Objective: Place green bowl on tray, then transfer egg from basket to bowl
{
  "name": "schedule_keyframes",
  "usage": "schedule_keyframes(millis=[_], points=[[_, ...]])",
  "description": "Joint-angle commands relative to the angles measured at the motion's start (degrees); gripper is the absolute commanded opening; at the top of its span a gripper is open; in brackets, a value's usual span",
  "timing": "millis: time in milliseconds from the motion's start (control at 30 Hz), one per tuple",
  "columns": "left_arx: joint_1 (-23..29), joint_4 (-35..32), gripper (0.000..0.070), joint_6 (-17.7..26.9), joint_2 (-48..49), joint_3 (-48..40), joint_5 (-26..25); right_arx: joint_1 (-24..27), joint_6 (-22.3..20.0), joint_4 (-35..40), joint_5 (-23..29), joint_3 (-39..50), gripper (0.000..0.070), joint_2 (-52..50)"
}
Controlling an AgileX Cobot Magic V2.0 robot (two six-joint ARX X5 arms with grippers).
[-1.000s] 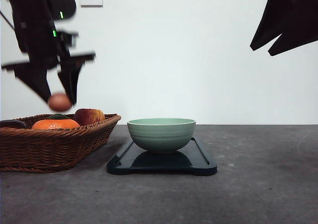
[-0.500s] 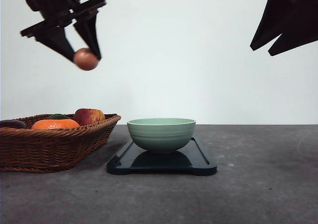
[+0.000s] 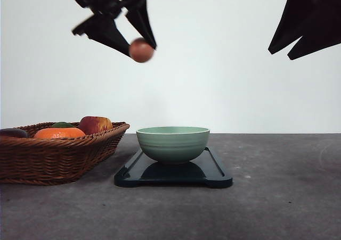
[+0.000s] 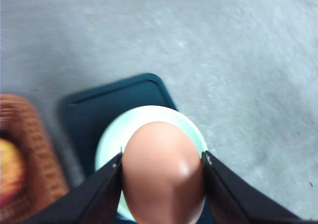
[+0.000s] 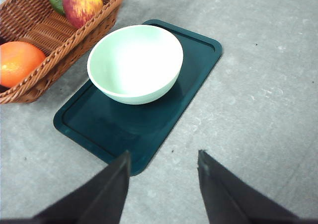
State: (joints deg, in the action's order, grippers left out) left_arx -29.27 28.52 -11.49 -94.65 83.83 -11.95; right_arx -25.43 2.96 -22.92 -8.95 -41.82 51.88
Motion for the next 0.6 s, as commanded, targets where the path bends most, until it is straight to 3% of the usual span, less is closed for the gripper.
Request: schedule_keyframes(millis=[0,567], points=[[-0.77,-1.48,0.0281,-1.16,-2.11,1.31,0.18,-0.31,-0.44,0.53,0.00,-0.20,0.0268,0.44],[-2.75,-7.61,0.0275,-1.20,-14.37,2.08,3.78,-0.31,-0.42,0.06,-0.02,-0.20,0.0268,0.44]])
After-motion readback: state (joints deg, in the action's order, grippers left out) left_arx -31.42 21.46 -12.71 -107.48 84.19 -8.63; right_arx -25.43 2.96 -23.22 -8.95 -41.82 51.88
